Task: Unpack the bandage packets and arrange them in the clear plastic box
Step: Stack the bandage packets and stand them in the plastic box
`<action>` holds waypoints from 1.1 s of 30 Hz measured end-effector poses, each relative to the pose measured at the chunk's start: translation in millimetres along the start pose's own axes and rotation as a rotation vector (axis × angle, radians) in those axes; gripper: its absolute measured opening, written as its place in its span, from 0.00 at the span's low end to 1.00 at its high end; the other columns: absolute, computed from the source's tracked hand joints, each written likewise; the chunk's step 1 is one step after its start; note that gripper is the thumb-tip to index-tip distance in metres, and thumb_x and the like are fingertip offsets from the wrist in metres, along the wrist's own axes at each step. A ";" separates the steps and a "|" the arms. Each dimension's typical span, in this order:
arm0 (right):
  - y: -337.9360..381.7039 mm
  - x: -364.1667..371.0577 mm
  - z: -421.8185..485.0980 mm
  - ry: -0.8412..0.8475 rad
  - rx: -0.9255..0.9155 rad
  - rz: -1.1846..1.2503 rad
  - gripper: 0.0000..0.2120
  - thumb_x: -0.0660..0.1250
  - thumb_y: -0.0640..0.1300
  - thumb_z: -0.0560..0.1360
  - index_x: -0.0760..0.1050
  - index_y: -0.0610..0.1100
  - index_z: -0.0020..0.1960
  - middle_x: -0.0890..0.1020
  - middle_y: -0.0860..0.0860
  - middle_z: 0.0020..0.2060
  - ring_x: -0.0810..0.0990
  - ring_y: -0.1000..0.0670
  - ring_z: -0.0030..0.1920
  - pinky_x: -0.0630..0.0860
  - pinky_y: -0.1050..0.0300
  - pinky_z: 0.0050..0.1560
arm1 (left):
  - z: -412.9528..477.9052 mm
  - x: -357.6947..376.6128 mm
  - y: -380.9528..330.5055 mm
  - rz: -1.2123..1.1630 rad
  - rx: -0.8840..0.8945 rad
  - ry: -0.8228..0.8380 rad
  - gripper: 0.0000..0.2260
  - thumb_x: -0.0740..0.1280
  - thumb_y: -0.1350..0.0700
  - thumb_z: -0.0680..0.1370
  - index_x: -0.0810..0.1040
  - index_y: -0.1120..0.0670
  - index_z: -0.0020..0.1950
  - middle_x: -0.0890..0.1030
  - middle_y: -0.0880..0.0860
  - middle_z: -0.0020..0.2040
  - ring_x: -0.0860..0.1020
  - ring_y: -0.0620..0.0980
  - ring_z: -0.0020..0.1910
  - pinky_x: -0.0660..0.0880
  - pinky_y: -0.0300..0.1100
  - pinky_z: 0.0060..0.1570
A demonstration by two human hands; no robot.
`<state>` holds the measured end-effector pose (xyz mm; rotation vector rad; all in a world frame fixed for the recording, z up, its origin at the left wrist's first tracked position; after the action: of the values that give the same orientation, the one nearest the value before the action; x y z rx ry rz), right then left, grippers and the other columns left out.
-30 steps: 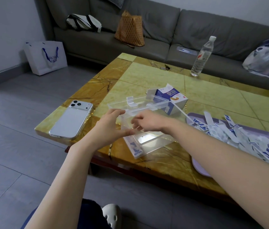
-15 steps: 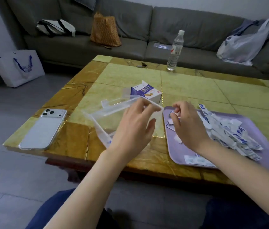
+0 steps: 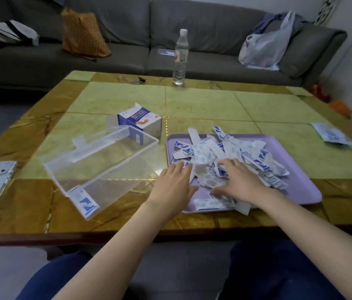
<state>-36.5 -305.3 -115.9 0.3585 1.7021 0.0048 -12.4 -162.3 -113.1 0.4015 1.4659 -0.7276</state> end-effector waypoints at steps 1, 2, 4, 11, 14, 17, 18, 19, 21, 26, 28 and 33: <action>-0.2 0.9 1.2 0.004 0.000 0.026 0.40 0.73 0.60 0.66 0.59 0.48 0.70 0.66 0.49 0.68 0.67 0.48 0.66 0.69 0.53 0.60 | 4.0 3.4 1.4 -0.005 -0.029 0.017 0.28 0.54 0.44 0.81 0.52 0.56 0.76 0.59 0.55 0.74 0.60 0.54 0.72 0.60 0.46 0.68; -1.2 1.4 2.2 0.003 0.001 0.046 0.38 0.73 0.60 0.66 0.60 0.47 0.69 0.67 0.49 0.67 0.69 0.48 0.65 0.70 0.53 0.58 | 8.2 7.1 1.7 -0.005 -0.055 0.036 0.28 0.54 0.44 0.81 0.51 0.56 0.76 0.59 0.55 0.74 0.59 0.55 0.72 0.59 0.47 0.68; -3.6 1.3 4.2 -0.005 0.006 0.071 0.35 0.72 0.58 0.67 0.62 0.47 0.67 0.69 0.49 0.66 0.71 0.48 0.62 0.70 0.54 0.55 | 15.5 14.1 0.8 0.023 -0.087 0.076 0.29 0.54 0.43 0.81 0.50 0.56 0.76 0.62 0.56 0.73 0.61 0.56 0.71 0.59 0.48 0.67; -6.4 -5.8 12.5 -0.050 -0.053 0.045 0.16 0.70 0.52 0.72 0.75 0.46 0.57 0.78 0.49 0.54 0.77 0.46 0.53 0.72 0.55 0.45 | 33.6 24.1 -6.3 -0.137 -0.117 0.056 0.26 0.64 0.48 0.76 0.60 0.54 0.70 0.68 0.57 0.65 0.64 0.56 0.66 0.61 0.48 0.63; -8.0 -10.7 13.8 -0.067 -0.071 0.004 0.06 0.68 0.47 0.73 0.77 0.45 0.44 0.79 0.49 0.41 0.77 0.45 0.42 0.66 0.58 0.32 | 38.3 20.0 -6.7 -0.289 -0.148 -0.028 0.23 0.67 0.50 0.74 0.64 0.54 0.66 0.71 0.55 0.62 0.68 0.55 0.62 0.64 0.46 0.60; -9.1 -17.2 12.5 -0.082 -0.067 -0.004 0.05 0.65 0.45 0.75 0.80 0.47 0.44 0.80 0.49 0.39 0.78 0.46 0.40 0.67 0.57 0.33 | 40.9 9.8 -9.4 -0.369 -0.152 -0.134 0.16 0.65 0.53 0.76 0.68 0.54 0.62 0.74 0.53 0.58 0.72 0.53 0.58 0.65 0.44 0.55; -9.9 -19.3 12.2 -0.093 -0.062 -0.011 0.07 0.63 0.42 0.76 0.79 0.46 0.43 0.80 0.49 0.37 0.77 0.46 0.39 0.66 0.58 0.32 | 41.9 7.3 -8.9 -0.379 -0.154 -0.158 0.14 0.64 0.54 0.76 0.70 0.55 0.61 0.75 0.52 0.57 0.73 0.53 0.57 0.66 0.44 0.54; -10.8 -21.6 11.5 -0.106 -0.055 -0.021 0.09 0.61 0.40 0.76 0.78 0.45 0.40 0.78 0.49 0.34 0.76 0.46 0.37 0.64 0.58 0.30 | 42.7 5.5 -7.6 -0.385 -0.156 -0.177 0.12 0.63 0.55 0.77 0.71 0.55 0.60 0.76 0.53 0.56 0.73 0.53 0.56 0.67 0.45 0.54; -11.7 -26.4 10.4 -0.133 -0.043 -0.015 0.14 0.58 0.37 0.77 0.71 0.46 0.33 0.73 0.50 0.29 0.74 0.44 0.35 0.62 0.58 0.29 | 43.4 4.1 -3.0 -0.353 -0.164 -0.196 0.10 0.63 0.57 0.76 0.74 0.55 0.57 0.77 0.54 0.54 0.72 0.55 0.56 0.68 0.47 0.55; 2.3 -39.9 4.9 -0.222 -0.089 0.115 0.10 0.58 0.46 0.80 0.69 0.45 0.41 0.72 0.51 0.31 0.72 0.45 0.34 0.63 0.55 0.30 | 39.2 -11.5 2.4 -0.323 -0.171 -0.283 0.17 0.66 0.55 0.75 0.70 0.54 0.63 0.68 0.55 0.58 0.64 0.56 0.59 0.60 0.43 0.59; 12.9 -43.2 2.1 -0.260 -0.131 0.137 0.05 0.57 0.44 0.81 0.68 0.43 0.52 0.73 0.50 0.35 0.71 0.45 0.35 0.60 0.57 0.28 | 36.4 -21.2 -2.9 -0.425 -0.110 -0.328 0.18 0.68 0.55 0.75 0.70 0.56 0.63 0.70 0.55 0.58 0.67 0.54 0.58 0.62 0.42 0.58; 39.3 -39.9 -2.3 -0.267 -0.234 0.148 0.04 0.60 0.42 0.79 0.72 0.45 0.53 0.81 0.46 0.44 0.78 0.43 0.44 0.73 0.50 0.41 | 24.6 -37.1 -8.6 -0.621 -0.020 -0.393 0.19 0.68 0.58 0.75 0.68 0.55 0.64 0.72 0.51 0.58 0.73 0.47 0.55 0.71 0.41 0.50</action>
<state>-24.8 -277.1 -68.9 0.2948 1.3911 0.2528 2.3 -177.3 -73.0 -0.2262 1.2163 -1.2057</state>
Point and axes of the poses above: each hand's wrist, its own z-axis towards the middle knuckle, its own x-axis out of the palm, y = z × x, the point moved 8 cm from there along z, towards the middle knuckle
